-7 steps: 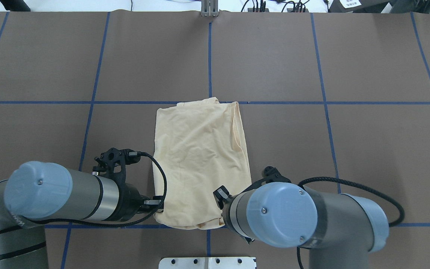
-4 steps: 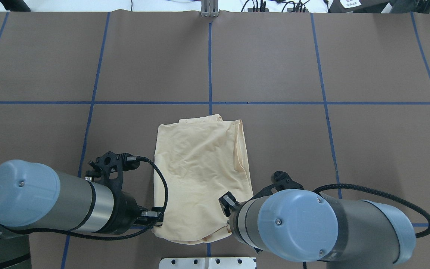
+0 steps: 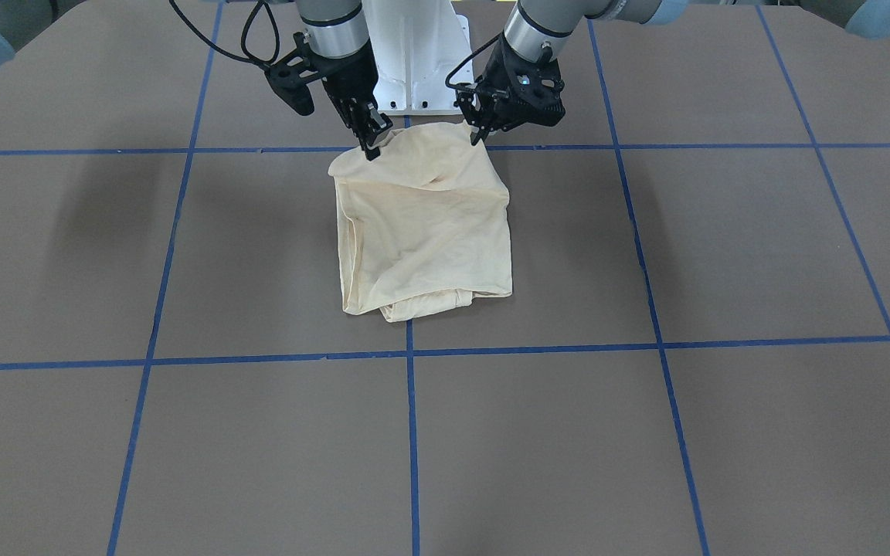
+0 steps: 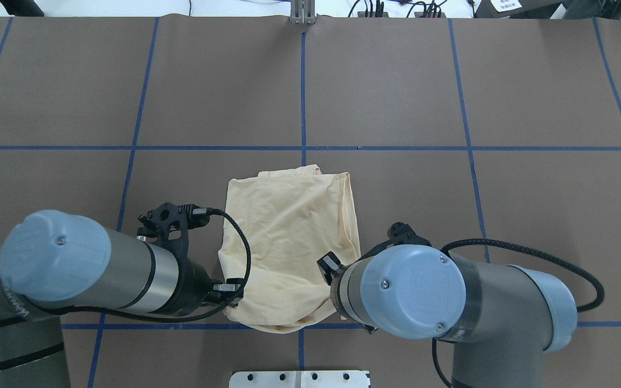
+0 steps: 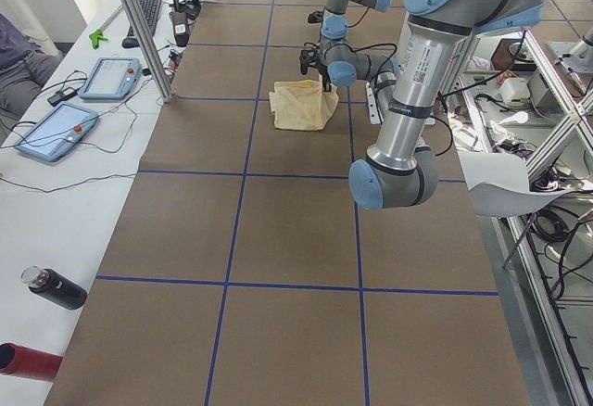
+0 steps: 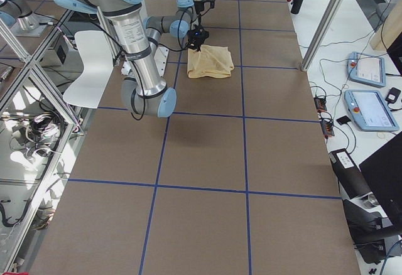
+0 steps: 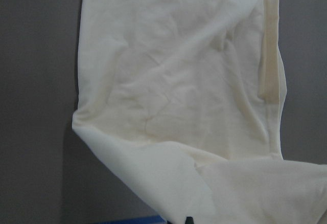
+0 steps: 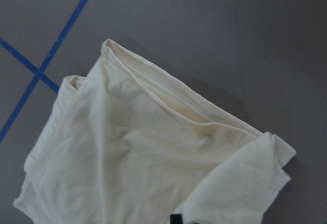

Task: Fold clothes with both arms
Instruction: 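Lift the near edge with both grippers and fold it away from the robot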

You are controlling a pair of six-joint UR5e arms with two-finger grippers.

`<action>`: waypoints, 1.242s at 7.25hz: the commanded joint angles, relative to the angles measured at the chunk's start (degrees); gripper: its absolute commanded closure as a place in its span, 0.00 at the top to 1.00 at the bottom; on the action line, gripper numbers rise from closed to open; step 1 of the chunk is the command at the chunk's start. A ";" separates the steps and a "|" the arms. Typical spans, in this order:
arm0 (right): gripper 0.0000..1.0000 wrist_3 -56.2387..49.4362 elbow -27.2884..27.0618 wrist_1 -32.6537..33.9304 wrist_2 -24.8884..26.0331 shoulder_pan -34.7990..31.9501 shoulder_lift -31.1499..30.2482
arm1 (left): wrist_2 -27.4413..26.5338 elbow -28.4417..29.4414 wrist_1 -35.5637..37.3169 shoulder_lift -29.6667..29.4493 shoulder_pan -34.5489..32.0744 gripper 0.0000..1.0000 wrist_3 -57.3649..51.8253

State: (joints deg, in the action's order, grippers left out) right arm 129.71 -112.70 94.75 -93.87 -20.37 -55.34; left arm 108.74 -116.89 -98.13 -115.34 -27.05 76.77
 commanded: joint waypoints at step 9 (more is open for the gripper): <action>1.00 -20.90 24.81 -11.87 -12.57 -15.54 10.24 | 3.08 24.96 -11.82 -7.18 -15.45 1.00 -22.30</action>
State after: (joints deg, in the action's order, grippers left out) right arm 111.27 -88.00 82.71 -98.69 -32.40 -45.85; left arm 106.06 -92.42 -109.08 -122.69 -38.32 60.28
